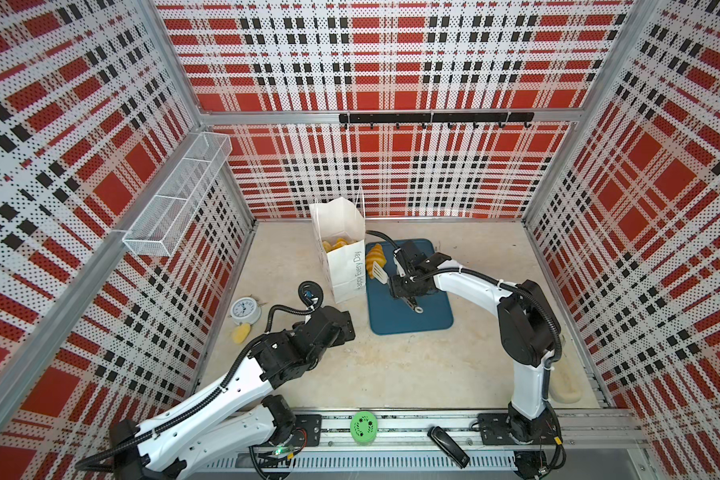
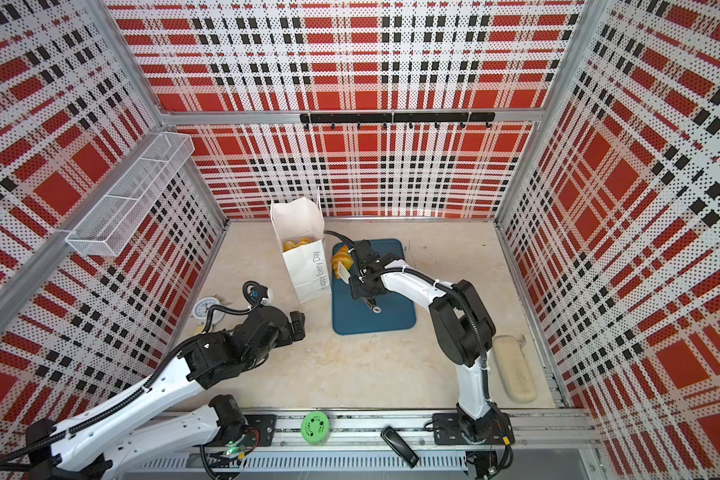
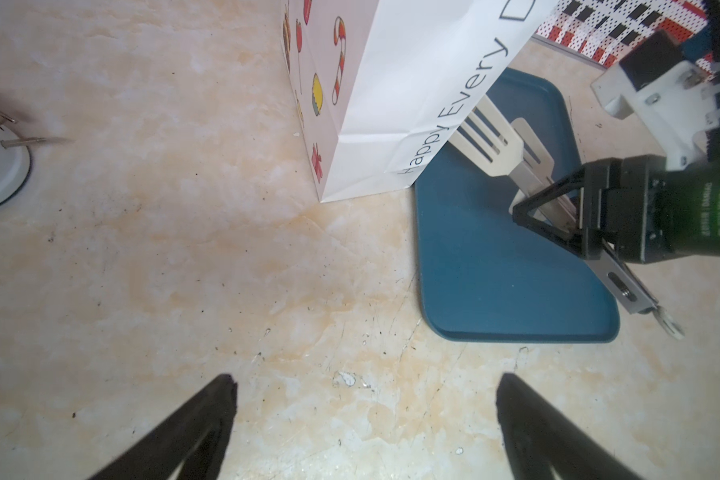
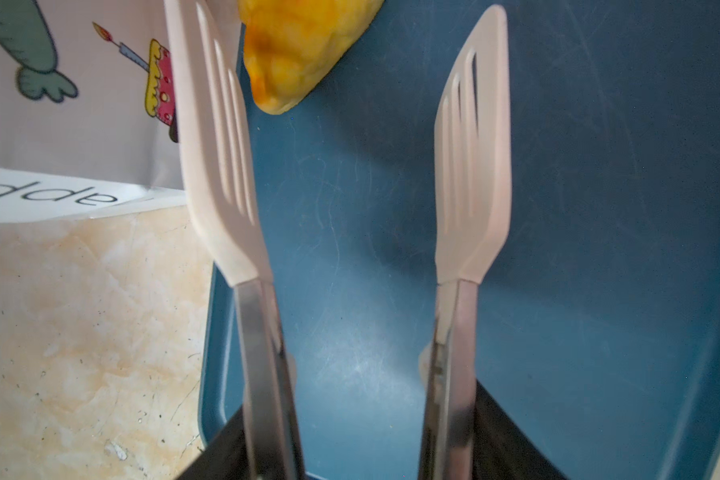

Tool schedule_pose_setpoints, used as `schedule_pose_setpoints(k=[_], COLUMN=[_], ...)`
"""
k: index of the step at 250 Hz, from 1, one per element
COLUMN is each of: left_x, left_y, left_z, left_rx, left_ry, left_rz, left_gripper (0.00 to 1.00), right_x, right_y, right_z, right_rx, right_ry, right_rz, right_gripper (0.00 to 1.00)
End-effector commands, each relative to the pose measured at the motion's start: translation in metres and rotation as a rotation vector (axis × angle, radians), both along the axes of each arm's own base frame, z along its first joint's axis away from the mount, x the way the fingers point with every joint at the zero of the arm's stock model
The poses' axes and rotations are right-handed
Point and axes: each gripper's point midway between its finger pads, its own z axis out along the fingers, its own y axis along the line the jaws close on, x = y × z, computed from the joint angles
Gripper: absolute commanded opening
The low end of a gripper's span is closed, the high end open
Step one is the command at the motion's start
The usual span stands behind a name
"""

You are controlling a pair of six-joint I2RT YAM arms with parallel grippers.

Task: Place the fake bread into the paper bag
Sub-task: 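Move the empty tongs down to the croissant on the tray, then close the tongs around the croissant on the tray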

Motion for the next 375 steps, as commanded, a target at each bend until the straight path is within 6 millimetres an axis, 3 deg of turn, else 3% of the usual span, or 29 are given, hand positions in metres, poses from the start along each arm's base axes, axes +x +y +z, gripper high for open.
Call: schedule_pose_setpoints(k=[1,106,196,294,375], left_x=[0.002,0.002,0.001,0.001,0.001], left_y=[-0.002,-0.002,0.001,-0.001,-0.007], left_z=[-0.001,-0.001,0.001,0.0,-0.002], left_rx=[-0.014,-0.018,-0.023,-0.022,-0.026], left_ry=[-0.009,-0.012,-0.022,-0.017,-0.008], left_rz=[0.007,0.007,0.012,0.01,-0.008], left_gripper=[0.99,0.99,0.99,0.99,1.0], right_x=[0.011,0.022,0.027,0.033,0.032], right_y=[0.011,0.02,-0.005,-0.055,-0.053], right_z=[0.005,-0.007,-0.015,0.004,0.02], right_rx=[0.018,-0.079,-0.208,-0.213,-0.19], right_ry=[-0.036,-0.051,-0.048,-0.069,-0.164], right_rz=[-0.012,0.022,0.047,0.028,0.162], right_gripper=[0.65,0.6,0.43,0.44,0.53])
